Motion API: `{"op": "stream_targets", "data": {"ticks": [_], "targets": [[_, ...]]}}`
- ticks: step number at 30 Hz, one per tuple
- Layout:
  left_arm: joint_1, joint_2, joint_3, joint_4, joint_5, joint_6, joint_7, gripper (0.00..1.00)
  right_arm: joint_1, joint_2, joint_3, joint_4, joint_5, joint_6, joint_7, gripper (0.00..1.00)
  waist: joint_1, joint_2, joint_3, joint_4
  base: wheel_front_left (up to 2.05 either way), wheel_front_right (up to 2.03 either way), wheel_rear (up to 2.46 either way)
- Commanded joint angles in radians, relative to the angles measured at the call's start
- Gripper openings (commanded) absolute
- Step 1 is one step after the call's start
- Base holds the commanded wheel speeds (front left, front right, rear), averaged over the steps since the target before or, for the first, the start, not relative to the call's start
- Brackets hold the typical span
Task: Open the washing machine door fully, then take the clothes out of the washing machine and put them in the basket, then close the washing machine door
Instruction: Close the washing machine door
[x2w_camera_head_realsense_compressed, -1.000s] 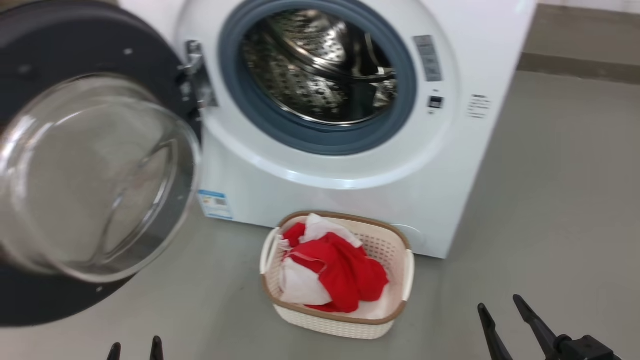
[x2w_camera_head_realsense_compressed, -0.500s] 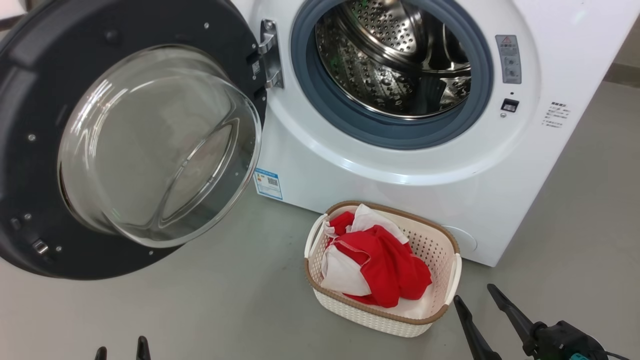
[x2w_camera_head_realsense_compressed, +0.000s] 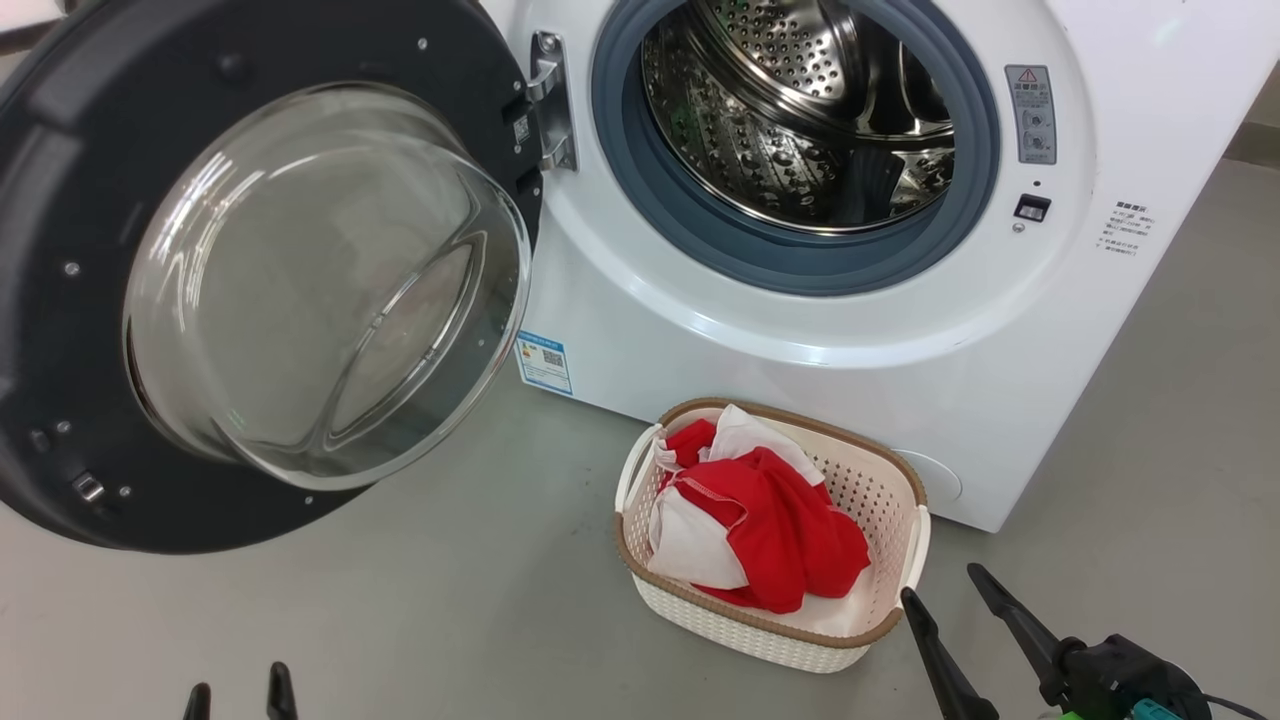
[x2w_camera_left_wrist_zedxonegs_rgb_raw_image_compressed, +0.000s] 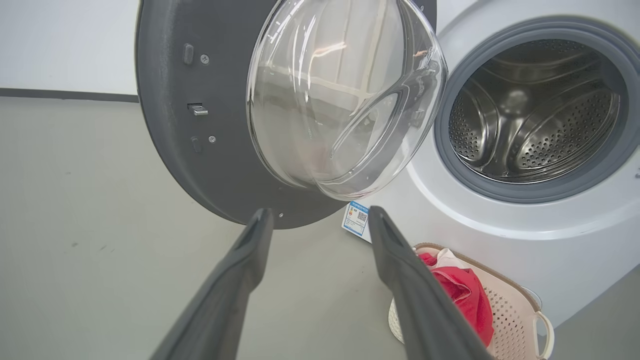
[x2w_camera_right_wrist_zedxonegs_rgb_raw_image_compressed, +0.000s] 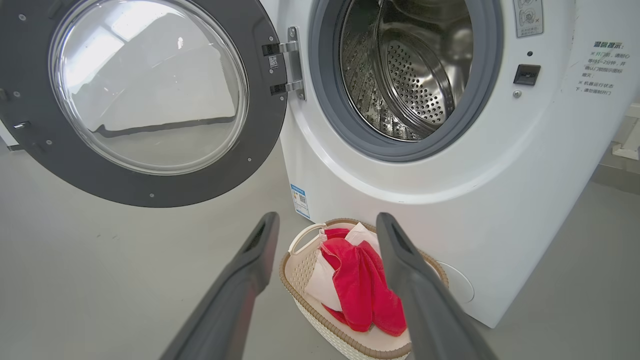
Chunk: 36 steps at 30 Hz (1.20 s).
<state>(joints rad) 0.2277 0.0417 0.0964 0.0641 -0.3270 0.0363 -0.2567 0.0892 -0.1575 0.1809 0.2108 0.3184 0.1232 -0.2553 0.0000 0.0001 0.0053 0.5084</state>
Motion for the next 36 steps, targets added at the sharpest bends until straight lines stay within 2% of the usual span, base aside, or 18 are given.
{"op": "stream_targets", "data": {"ticks": [1,2,3,4,10,13,16,18,22,26,29,33,34,36], "targets": [[-0.023,0.009,0.032,-0.034,-0.005,0.0,-0.005,0.74,-0.036,-0.013,0.023,-0.018,0.012,0.008,-0.006,1.0,0.0,-0.0001,-0.001,-0.001,0.0,0.0,0.0],[-0.026,0.009,0.034,-0.038,-0.01,-0.004,-0.005,0.42,-0.035,-0.011,0.022,-0.018,0.012,0.008,-0.006,1.0,0.0,-0.0001,-0.002,-0.001,0.0,0.0,0.0],[-0.032,0.009,0.037,-0.044,-0.013,-0.008,-0.005,0.25,-0.035,-0.009,0.022,-0.018,0.012,0.008,-0.006,1.0,0.0,-0.0001,-0.002,-0.002,0.0,0.0,0.0],[-0.039,0.009,0.041,-0.053,-0.014,-0.013,-0.005,0.0,-0.034,-0.008,0.021,-0.018,0.012,0.008,-0.006,1.0,0.0,-0.0001,-0.002,-0.002,0.0,0.0,0.0],[-0.15,0.009,0.124,-0.19,-0.004,-0.064,-0.005,0.0,-0.036,0.005,-0.001,-0.024,0.005,0.008,-0.006,1.0,0.0,-0.0001,0.01,-0.005,0.0,0.0,0.0],[-0.249,0.009,0.202,-0.264,0.029,-0.11,-0.005,0.0,-0.038,0.008,-0.012,-0.033,-0.001,0.008,-0.006,1.0,0.0,-0.0001,0.024,-0.005,0.0,0.0,0.0],[-0.364,0.042,0.28,-0.294,0.045,-0.144,-0.005,0.0,-0.033,0.012,-0.023,-0.038,-0.006,0.008,-0.006,1.0,0.0,-0.0001,0.034,-0.006,0.0,0.0,0.0],[-0.455,0.077,0.335,-0.272,0.003,-0.157,-0.005,0.0,-0.028,0.014,-0.032,-0.042,-0.008,0.008,-0.006,1.0,0.0,-0.0001,0.039,-0.007,0.0,0.0,0.0],[-0.64,0.182,0.424,-0.16,-0.108,-0.166,-0.005,0.0,-0.02,0.018,-0.051,-0.053,-0.015,0.008,-0.006,1.0,0.0,-0.0001,0.059,-0.009,0.0,0.0,0.0],[-0.777,0.303,0.453,-0.02,-0.19,-0.167,-0.005,0.0,-0.026,0.016,-0.06,-0.06,-0.021,0.008,-0.006,1.0,0.0,-0.0001,0.086,-0.021,0.0,0.0,0.0],[-0.853,0.384,0.448,0.143,-0.273,-0.167,-0.005,0.0,-0.032,0.013,-0.062,-0.064,-0.024,0.008,-0.006,1.0,0.0,-0.0001,0.105,-0.026,0.0,0.0,0.0],[-0.961,0.471,0.447,0.367,-0.4,-0.167,0.056,0.0,-0.043,0.009,-0.064,-0.067,-0.028,0.008,-0.006,1.0,0.0,-0.0001,0.133,-0.027,0.0,0.0,0.0],[-1.01,0.502,0.448,0.47,-0.462,-0.167,0.105,0.0,-0.05,0.007,-0.06,-0.067,-0.03,0.008,-0.006,1.0,0.0,-0.0001,0.145,-0.029,0.0,0.0,0.0],[-1.047,0.534,0.447,0.565,-0.501,-0.167,0.15,0.0,-0.057,0.003,-0.056,-0.067,-0.031,0.008,-0.006,1.0,0.0,-0.0001,0.157,-0.03,0.0,0.0,0.0]]}}
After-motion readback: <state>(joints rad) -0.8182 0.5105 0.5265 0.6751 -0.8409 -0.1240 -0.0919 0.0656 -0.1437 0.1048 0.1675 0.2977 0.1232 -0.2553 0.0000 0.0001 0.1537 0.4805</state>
